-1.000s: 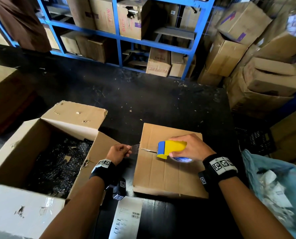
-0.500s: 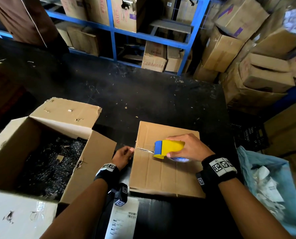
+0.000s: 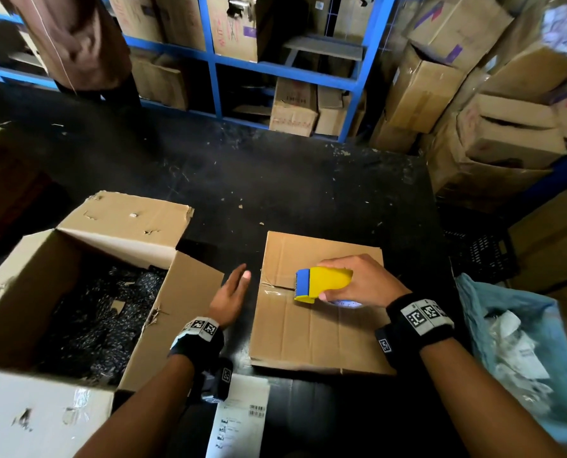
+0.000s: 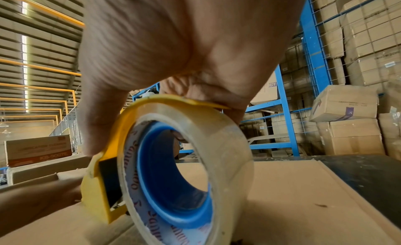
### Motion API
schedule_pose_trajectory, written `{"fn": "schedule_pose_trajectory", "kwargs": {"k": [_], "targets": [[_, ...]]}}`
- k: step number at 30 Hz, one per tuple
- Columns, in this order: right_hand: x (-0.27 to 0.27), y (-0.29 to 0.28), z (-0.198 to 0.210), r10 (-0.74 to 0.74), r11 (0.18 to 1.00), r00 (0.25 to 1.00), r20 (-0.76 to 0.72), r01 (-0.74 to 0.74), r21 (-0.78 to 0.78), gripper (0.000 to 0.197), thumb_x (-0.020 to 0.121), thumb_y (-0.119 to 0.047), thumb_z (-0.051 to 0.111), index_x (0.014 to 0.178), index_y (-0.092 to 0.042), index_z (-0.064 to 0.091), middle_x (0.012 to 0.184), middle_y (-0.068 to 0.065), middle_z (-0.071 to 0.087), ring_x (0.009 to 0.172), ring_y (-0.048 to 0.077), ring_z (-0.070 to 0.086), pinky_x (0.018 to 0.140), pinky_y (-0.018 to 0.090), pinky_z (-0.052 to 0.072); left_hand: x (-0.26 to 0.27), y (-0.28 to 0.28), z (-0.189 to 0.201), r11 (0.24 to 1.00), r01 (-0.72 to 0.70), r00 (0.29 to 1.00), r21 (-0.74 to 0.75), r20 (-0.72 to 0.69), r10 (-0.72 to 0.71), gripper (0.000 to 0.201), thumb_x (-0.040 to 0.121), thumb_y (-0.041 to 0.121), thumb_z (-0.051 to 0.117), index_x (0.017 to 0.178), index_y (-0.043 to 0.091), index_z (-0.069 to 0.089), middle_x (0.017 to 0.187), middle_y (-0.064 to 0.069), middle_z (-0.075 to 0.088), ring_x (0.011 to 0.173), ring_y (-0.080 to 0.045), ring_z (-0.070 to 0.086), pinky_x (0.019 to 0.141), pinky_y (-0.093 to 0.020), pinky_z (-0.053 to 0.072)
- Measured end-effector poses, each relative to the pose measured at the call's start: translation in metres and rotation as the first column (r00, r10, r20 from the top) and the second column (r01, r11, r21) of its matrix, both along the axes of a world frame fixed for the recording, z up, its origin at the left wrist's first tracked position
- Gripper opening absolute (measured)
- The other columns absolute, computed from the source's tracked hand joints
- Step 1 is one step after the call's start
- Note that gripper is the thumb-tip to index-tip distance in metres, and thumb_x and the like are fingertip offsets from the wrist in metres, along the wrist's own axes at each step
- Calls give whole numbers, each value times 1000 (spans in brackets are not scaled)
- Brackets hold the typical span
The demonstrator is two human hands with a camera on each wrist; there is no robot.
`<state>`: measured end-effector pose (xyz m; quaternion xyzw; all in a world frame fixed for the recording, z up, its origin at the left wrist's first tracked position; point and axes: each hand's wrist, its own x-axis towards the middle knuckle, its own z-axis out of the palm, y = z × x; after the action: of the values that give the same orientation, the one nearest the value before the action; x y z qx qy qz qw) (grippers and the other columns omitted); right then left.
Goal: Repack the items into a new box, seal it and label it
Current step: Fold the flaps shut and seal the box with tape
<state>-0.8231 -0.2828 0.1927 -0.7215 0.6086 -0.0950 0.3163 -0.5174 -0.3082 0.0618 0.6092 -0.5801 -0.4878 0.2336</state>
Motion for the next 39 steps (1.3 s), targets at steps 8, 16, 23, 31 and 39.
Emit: {"fn": "schedule_pose_trajectory", "kwargs": {"k": [8, 16, 23, 31, 39], "targets": [[-2, 4, -4, 4, 1000, 999, 34, -4, -18, 71, 66, -63, 84, 128, -33, 65, 118, -15, 70, 106, 8, 65, 93, 31, 55, -23, 39, -1, 964, 176, 946, 200, -306, -109, 71, 76, 81, 55, 140, 57, 34, 141, 8, 57, 121, -12, 60, 108, -46, 44], [2, 4, -2, -4, 999, 1000, -11, 3, -40, 62, 66, -54, 85, 121, -34, 67, 111, -14, 71, 100, 9, 65, 89, 29, 54, -46, 39, 33, 817, 465, 810, -340, 536, -238, 64, 105, 42, 17, 156, 8, 2, 165, -8, -1, 151, -24, -11, 124, -40, 1], [5, 0, -2, 6, 997, 996, -88, -13, -72, 65, 57, -66, 75, 115, -39, 66, 104, -12, 74, 94, 15, 68, 84, 35, 56, -74, 50, 29, 768, 598, 578, -231, 788, -213, 75, 101, 53, 13, 150, -2, 32, 157, -22, 29, 148, -37, 20, 119, -48, 11], [-2, 3, 9, 78, 995, 995, -62, -81, -51, 58, 63, -60, 81, 114, -35, 68, 101, -12, 73, 92, 12, 66, 84, 31, 55, -73, 54, 28, 796, 561, 587, -229, 788, -187, 80, 98, 60, 5, 155, 4, 16, 164, -13, 10, 152, -27, 3, 124, -40, 5], [-53, 21, 25, 50, 998, 999, -22, -51, -31, 52, 67, -48, 86, 114, -32, 71, 102, -16, 74, 94, 2, 67, 84, 22, 55, -72, 53, 27, 792, 563, 589, -238, 787, -182, 79, 98, 59, 13, 156, 8, 0, 164, -7, -9, 151, -22, -13, 122, -37, -4]]}}
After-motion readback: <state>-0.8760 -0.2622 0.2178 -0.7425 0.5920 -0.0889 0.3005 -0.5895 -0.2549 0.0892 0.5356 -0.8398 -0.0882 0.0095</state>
